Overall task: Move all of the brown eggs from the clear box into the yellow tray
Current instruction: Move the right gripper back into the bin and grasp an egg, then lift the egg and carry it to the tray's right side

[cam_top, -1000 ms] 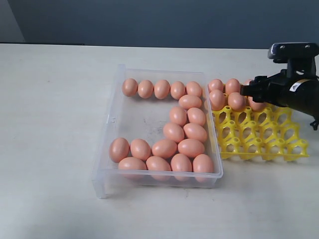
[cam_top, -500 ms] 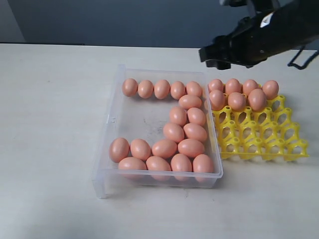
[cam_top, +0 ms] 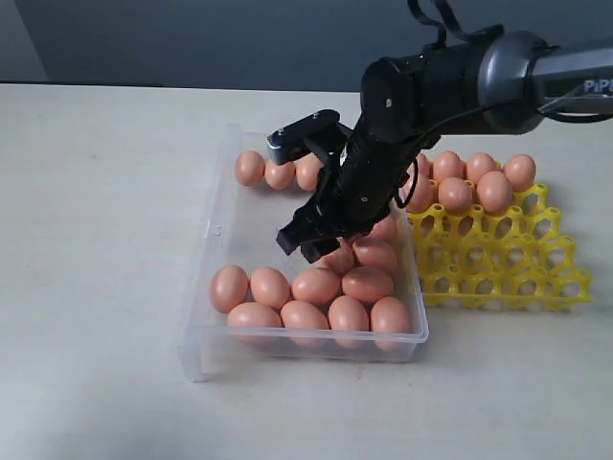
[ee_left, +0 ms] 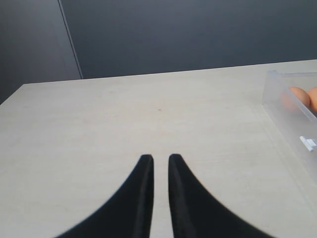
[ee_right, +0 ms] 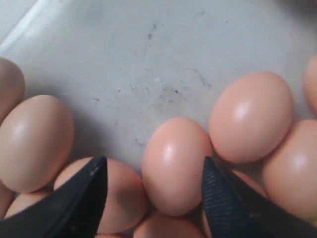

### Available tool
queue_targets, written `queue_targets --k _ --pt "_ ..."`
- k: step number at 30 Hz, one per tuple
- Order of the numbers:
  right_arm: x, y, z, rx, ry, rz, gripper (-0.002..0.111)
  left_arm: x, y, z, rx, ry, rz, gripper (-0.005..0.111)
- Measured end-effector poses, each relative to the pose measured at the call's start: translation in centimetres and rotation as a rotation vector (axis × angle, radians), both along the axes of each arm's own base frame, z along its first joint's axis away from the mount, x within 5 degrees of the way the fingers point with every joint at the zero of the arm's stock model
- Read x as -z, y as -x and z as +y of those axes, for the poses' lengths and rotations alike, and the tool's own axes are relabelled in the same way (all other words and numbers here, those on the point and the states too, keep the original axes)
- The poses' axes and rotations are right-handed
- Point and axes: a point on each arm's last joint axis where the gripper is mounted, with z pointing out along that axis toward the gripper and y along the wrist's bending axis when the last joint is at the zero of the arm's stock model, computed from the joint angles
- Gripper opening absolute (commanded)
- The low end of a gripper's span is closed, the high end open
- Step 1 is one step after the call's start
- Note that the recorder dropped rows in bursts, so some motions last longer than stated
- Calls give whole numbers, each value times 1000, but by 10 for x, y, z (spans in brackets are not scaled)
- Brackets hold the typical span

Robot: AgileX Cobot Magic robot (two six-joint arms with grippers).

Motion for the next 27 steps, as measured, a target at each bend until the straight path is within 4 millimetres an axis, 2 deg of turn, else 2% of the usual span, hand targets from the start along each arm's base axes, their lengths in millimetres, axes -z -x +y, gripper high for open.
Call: queue_targets --k 5,9,11,13,16,19,22,27 --pt "17 -11 7 -15 25 15 55 0 0 0 0 0 0 12" --pt "35 -12 8 -29 71 74 55 0 0 0 0 0 0 12" --pt "37 -13 9 -29 73 78 54 0 0 0 0 0 0 12" --pt "38 -13 9 -30 75 81 45 0 0 0 0 0 0 12" --pt "38 -13 8 -33 77 80 20 0 0 0 0 0 0 12" --pt "34 -13 9 -30 69 65 0 0 0 0 0 0 0 12" --pt "21 -16 10 -7 26 8 -1 0 0 0 0 0 0 12" --pt "-16 -22 16 95 -140 -132 -1 0 0 0 0 0 0 12"
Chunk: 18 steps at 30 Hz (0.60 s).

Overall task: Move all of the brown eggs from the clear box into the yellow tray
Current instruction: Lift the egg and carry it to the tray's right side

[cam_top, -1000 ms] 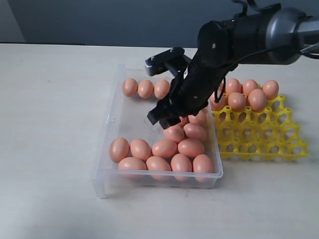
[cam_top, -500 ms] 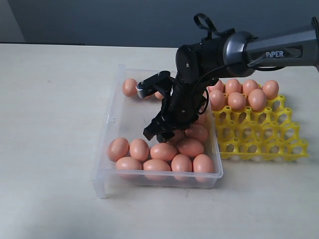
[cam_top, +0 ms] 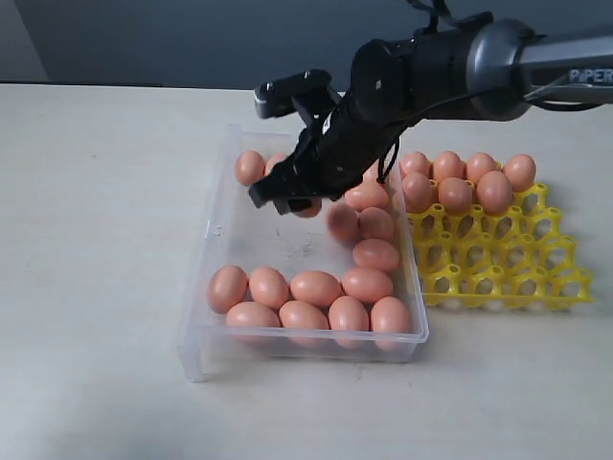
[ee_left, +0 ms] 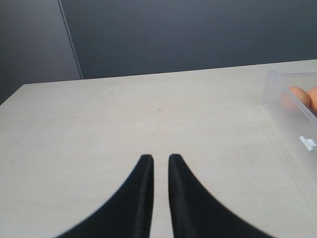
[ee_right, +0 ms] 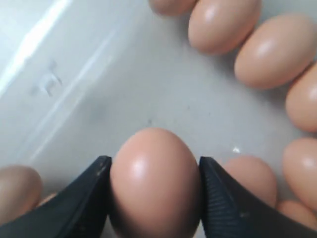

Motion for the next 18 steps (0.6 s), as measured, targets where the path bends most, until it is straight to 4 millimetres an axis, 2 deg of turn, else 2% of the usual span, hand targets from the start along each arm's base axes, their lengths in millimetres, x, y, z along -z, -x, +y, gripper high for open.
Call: queue_targets --k 4,9,17,18 --pt "-19 5 -7 114 -123 -97 -1 0 0 0 0 0 0 12" --pt "-23 22 -46 292 -231 -193 -1 0 0 0 0 0 0 12" --pt "-16 39 -150 643 -284 -287 -1 0 0 0 0 0 0 12" --pt "-12 40 -170 713 -277 -298 -1 0 0 0 0 0 0 12"
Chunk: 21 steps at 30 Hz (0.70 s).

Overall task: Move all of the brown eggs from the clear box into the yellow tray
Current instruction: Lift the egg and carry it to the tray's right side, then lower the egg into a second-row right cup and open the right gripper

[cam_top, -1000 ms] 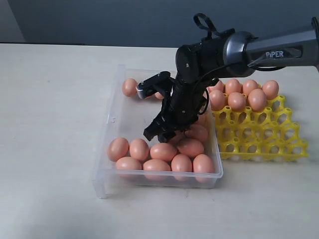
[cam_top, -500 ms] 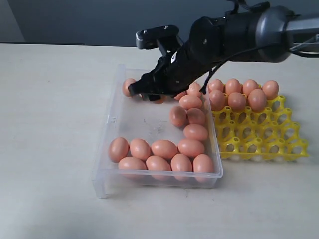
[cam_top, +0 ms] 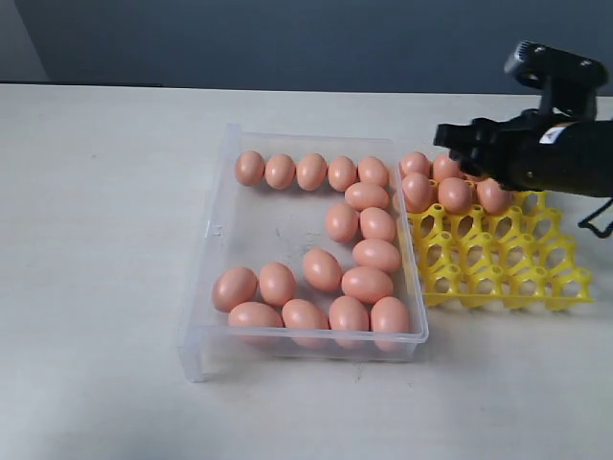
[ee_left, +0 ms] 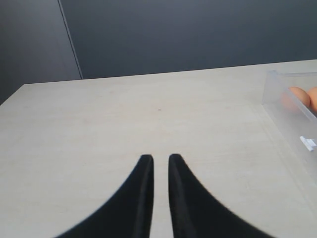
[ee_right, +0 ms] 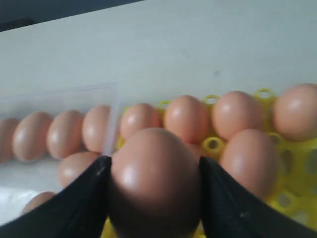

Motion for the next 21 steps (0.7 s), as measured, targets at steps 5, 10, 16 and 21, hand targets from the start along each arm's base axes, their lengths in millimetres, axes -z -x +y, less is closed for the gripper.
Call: queue_targets --k 5,10,16,21 --pt "7 -2 -40 125 19 3 -1 0 0 0 0 0 0 12" --pt "6 -5 -63 198 25 -10 -1 0 0 0 0 0 0 12" --pt "28 -11 -74 230 49 39 -1 0 0 0 0 0 0 12" --pt "47 -17 -75 228 74 57 -1 0 0 0 0 0 0 12"
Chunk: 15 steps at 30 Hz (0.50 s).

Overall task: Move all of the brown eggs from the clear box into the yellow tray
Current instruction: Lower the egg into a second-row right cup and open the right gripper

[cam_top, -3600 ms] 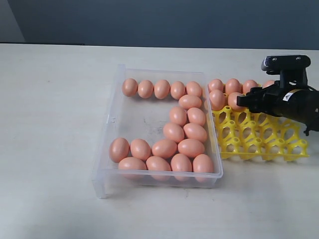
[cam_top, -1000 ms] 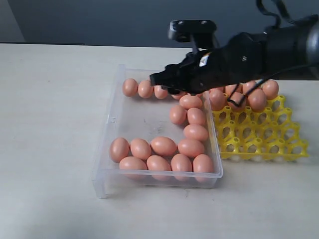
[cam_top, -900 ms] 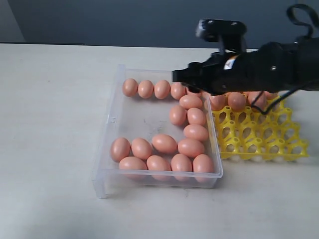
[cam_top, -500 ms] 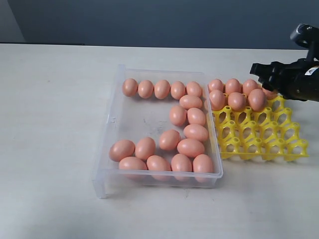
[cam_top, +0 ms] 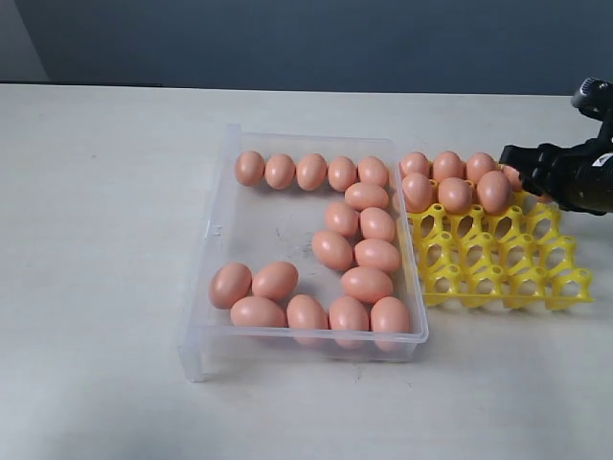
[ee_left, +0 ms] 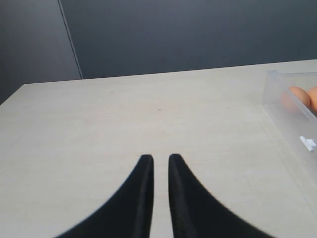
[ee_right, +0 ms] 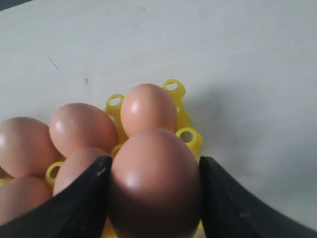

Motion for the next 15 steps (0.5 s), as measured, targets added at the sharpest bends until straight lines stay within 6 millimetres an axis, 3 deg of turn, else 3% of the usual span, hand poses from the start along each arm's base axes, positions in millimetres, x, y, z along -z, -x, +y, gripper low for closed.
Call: queue_targets --k 15 --pt "14 -8 -1 -31 47 -49 -1 0 0 0 0 0 0 12"
